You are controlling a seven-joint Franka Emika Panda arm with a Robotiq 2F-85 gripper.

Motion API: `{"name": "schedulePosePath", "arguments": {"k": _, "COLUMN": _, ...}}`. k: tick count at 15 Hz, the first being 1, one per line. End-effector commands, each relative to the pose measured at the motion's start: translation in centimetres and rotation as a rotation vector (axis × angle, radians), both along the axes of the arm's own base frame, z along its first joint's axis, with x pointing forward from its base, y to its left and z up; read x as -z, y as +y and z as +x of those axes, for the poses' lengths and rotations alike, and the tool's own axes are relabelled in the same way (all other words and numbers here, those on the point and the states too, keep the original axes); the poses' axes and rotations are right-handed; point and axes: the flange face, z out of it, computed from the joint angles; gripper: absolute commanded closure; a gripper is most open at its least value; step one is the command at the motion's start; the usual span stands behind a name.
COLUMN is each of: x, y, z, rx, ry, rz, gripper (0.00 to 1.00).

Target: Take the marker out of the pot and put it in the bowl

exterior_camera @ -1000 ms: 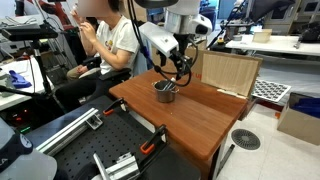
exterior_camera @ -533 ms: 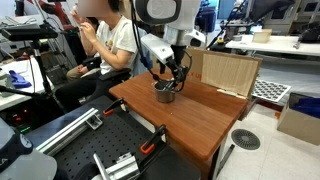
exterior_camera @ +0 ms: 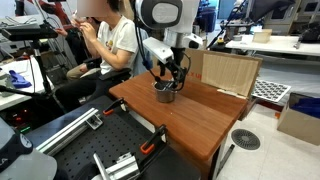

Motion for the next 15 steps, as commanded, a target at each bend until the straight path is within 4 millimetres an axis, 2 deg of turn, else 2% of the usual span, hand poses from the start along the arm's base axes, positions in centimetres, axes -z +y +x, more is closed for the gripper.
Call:
{"name": "schedulePosePath", "arguments": {"k": 1, "x": 0.60, "y": 0.60, "z": 0.86, "rx": 0.004, "ry": 0.015, "rz": -0.022, "gripper": 0.00}}
{"name": "schedulePosePath", "arguments": {"k": 6, "x": 1.05, "y": 1.27, "z": 1.12, "rx": -0.007, "ry": 0.025, "rz": -0.039, "gripper": 0.00}}
{"name": "schedulePosePath", "arguments": {"k": 7, "x": 0.99, "y": 1.28, "z": 1.14, "rx": -0.012, "ry": 0.021, "rz": -0.039, "gripper": 0.25}}
{"name": "schedulePosePath", "arguments": {"k": 8, "x": 0.94, "y": 1.27, "z": 1.17, "rx": -0.014, "ry": 0.019, "rz": -0.038, "gripper": 0.28}}
{"name": "schedulePosePath", "arguments": {"k": 10, "x": 0.97, "y": 0.96, "z": 1.22, "rx": -0.016, "ry": 0.019, "rz": -0.043, "gripper": 0.40}}
{"name": "schedulePosePath", "arguments": {"k": 15, "x": 1.04, "y": 0.47, "z": 1.31, "rx": -0.023, "ry": 0.024, "rz": -0.055, "gripper": 0.78}}
